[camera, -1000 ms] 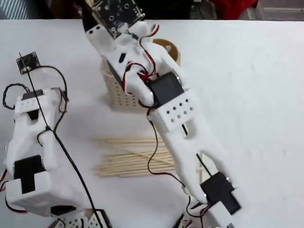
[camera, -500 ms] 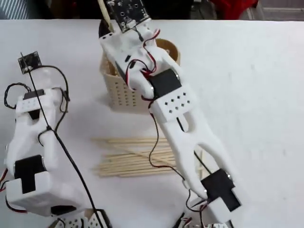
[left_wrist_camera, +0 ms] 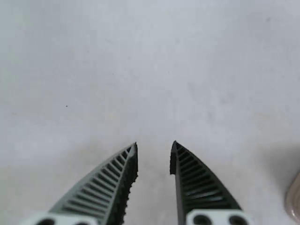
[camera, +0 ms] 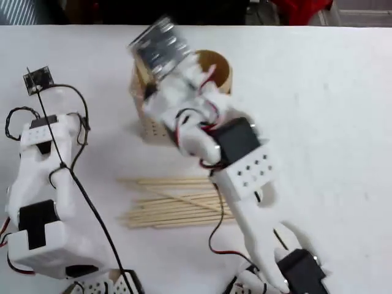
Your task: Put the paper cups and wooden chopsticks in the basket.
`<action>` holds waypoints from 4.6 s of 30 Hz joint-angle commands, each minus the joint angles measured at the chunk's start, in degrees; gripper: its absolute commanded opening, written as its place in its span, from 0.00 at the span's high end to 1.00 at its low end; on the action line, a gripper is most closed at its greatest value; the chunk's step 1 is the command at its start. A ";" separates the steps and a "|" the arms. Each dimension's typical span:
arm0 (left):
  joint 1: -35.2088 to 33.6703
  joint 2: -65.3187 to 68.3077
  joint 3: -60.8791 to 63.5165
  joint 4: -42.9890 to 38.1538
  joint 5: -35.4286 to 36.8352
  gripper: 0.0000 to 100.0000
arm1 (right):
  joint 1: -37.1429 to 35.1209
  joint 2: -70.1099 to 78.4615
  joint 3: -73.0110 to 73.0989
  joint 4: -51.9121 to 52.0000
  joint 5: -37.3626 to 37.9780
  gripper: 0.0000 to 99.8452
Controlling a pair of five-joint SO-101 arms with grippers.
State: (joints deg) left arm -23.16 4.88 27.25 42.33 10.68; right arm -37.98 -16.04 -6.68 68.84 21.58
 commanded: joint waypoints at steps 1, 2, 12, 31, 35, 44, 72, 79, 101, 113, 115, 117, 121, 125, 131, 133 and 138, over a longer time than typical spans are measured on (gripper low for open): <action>0.40 -0.22 -0.53 -0.97 -0.62 0.87 | -4.26 2.86 2.37 12.97 15.03 0.81; 0.40 -0.22 -0.53 -0.97 -0.62 0.87 | -4.88 4.53 4.48 14.11 18.02 0.80; 0.40 -0.22 -0.53 -0.97 -0.62 0.87 | -4.70 17.10 34.99 -14.81 25.49 0.79; 0.40 -0.22 -0.53 -0.97 -0.62 0.87 | 1.01 25.01 37.19 -26.51 28.92 0.96; 0.40 -0.22 -0.62 -0.97 -0.62 0.87 | 1.10 24.84 36.92 -25.19 28.57 0.98; 0.40 -0.22 -0.53 -0.97 -0.62 0.87 | 1.54 11.91 33.67 -17.27 22.42 0.98; 0.48 -0.22 -0.44 -0.97 -0.62 0.87 | 1.36 -5.58 -1.85 -9.19 6.33 0.98; 0.66 -0.22 -0.44 -0.97 -0.62 0.87 | 1.45 4.26 -16.88 -19.74 -4.04 0.98; 0.75 -0.22 -0.44 -0.97 -0.62 0.87 | 4.44 20.79 -13.80 -34.95 -9.85 0.98; 0.75 -0.22 -0.44 -0.97 -0.62 0.87 | 4.53 13.05 -12.66 -22.64 -9.76 0.80; 0.75 -0.22 -0.44 -0.97 -0.62 0.87 | 4.53 10.68 -13.01 -16.31 -9.76 0.80; 0.75 -0.22 -0.44 -0.97 -0.62 0.87 | 4.09 7.96 -13.01 -8.75 -6.77 0.80; 0.75 -0.22 -0.44 -0.97 -0.62 0.87 | -1.01 5.58 -10.55 6.64 11.60 0.80; 0.75 -0.22 -0.44 -0.97 -0.62 0.87 | -3.65 4.88 1.85 10.07 22.15 0.80; 0.57 -0.22 -0.53 -0.97 -0.62 0.87 | -0.13 5.49 26.37 -8.57 29.71 0.80; 0.48 -0.22 -0.70 -0.97 -0.62 0.87 | -0.04 5.49 33.85 -18.42 30.86 0.80; -3.38 -0.31 -0.97 -0.97 -0.18 0.87 | -0.13 10.07 39.91 -33.01 31.21 0.80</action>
State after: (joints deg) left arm -23.25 4.88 27.25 42.33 10.68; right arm -38.68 -7.60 32.35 42.90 51.91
